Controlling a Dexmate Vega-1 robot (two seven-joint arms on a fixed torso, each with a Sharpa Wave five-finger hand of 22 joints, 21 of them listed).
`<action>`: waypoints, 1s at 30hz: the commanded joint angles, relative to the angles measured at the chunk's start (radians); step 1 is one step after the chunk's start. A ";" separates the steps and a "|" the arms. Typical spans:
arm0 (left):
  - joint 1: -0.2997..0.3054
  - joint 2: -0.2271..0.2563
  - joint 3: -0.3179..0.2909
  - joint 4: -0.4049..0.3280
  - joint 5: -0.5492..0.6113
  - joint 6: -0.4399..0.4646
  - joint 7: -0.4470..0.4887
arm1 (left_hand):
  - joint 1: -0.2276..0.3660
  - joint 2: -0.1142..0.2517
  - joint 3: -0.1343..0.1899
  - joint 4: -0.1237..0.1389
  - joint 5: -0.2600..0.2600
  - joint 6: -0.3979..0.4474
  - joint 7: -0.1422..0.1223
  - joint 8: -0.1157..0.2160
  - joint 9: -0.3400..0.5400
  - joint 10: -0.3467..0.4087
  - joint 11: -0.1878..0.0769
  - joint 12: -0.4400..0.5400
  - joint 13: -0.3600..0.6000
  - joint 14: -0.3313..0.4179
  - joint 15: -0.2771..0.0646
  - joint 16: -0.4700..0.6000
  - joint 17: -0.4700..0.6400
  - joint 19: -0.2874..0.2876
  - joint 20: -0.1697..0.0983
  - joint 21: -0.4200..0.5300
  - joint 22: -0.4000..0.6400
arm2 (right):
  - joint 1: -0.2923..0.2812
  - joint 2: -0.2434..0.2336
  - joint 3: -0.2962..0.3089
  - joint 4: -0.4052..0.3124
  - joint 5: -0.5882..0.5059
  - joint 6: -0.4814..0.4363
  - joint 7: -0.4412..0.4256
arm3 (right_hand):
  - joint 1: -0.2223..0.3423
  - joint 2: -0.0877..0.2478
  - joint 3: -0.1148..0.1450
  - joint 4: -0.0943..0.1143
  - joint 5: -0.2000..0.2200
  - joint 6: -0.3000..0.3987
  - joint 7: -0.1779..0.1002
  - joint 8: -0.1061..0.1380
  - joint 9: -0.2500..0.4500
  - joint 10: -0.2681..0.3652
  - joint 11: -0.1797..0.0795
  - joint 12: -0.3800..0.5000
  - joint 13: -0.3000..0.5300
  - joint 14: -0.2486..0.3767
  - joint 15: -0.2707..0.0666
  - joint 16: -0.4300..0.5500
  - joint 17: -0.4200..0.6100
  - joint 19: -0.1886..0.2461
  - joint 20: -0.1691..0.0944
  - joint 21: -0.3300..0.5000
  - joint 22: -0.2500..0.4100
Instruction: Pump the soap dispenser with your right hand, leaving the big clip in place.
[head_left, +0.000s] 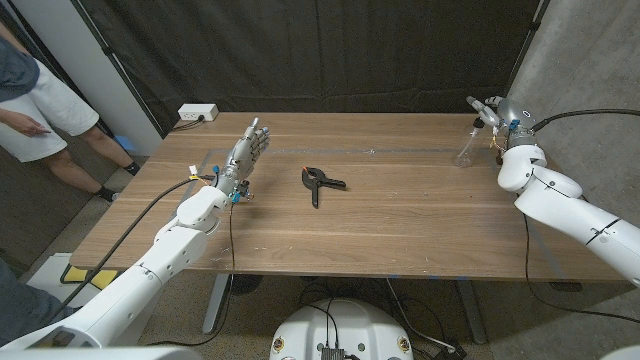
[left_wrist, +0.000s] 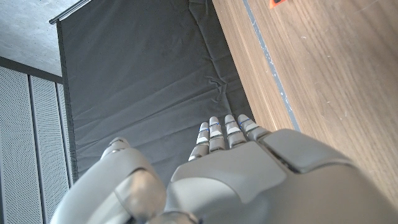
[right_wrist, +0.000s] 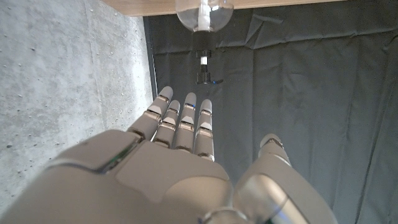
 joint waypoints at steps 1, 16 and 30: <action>-0.010 -0.004 0.002 0.009 0.002 -0.001 0.001 | 0.005 0.007 -0.006 0.002 -0.004 0.007 -0.001 -0.002 0.005 0.005 -0.002 0.000 0.004 0.001 -0.005 0.001 0.005 -0.004 0.006 0.001 0.004 | -0.012 0.020 0.022 0.005 0.004 0.057 -0.032 | 0.004 0.006 -0.003 -0.003 0.000 -0.009 -0.003 -0.003 0.004 -0.008 -0.002 -0.002 0.002 0.001 0.004 0.000 0.004 0.000 0.007 -0.001 0.005; -0.018 -0.005 0.001 0.019 0.001 -0.002 -0.002 | 0.007 0.008 -0.009 0.002 -0.004 0.005 -0.002 -0.003 0.005 0.003 -0.004 -0.001 0.004 0.002 -0.004 0.001 0.005 -0.003 0.005 0.002 0.004 | -0.076 0.059 0.078 -0.007 0.022 0.250 -0.106 | 0.004 0.006 -0.003 -0.004 0.000 -0.010 -0.004 0.000 0.003 -0.007 -0.002 -0.002 0.002 -0.005 0.006 -0.001 0.004 -0.007 0.007 -0.004 0.005; -0.035 0.006 0.008 0.015 0.007 0.010 -0.019 | 0.008 0.009 -0.011 0.003 -0.005 0.004 -0.001 -0.004 0.005 0.001 -0.005 -0.002 0.004 0.001 -0.004 0.001 0.005 -0.003 0.006 0.002 0.004 | -0.140 0.119 0.122 0.000 0.056 0.482 -0.129 | 0.009 0.009 -0.001 -0.006 0.000 -0.021 0.005 -0.001 0.003 -0.007 0.006 -0.003 0.002 -0.010 0.003 -0.001 0.004 -0.009 0.000 -0.005 0.005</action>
